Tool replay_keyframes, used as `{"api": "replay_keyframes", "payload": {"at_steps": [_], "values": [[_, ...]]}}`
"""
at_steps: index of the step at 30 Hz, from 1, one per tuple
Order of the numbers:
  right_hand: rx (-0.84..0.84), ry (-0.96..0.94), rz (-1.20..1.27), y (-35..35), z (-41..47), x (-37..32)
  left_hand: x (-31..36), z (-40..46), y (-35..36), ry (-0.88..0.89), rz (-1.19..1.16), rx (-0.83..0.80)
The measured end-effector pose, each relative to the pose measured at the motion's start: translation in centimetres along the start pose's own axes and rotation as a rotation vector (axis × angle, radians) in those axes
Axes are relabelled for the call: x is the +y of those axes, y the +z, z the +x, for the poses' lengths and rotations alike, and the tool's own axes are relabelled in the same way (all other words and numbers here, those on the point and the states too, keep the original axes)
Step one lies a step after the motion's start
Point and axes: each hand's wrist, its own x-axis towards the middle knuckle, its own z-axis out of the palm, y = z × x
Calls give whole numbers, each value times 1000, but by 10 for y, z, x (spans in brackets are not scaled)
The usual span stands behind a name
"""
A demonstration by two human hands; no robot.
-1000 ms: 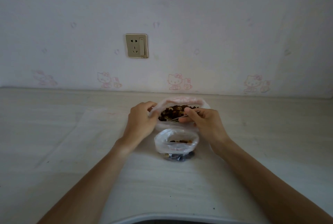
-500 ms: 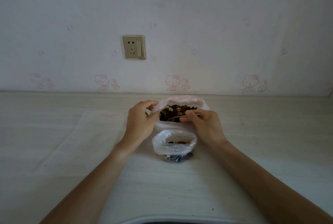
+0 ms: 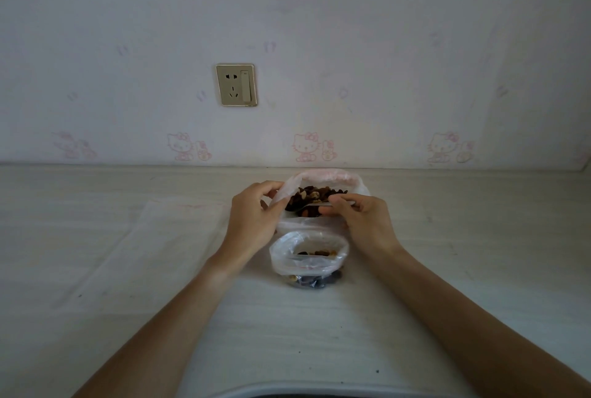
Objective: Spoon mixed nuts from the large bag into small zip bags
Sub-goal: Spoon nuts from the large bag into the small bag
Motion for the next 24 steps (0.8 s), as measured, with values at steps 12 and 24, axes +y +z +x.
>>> {"api": "replay_keyframes", "payload": {"at_steps": [12,24], "values": [[35,52,20,-13,2,-12,-7,1,-2,-94,-37,64],[109,44,103,-25,6,-21,-8,1,-6,-64,10,38]]}}
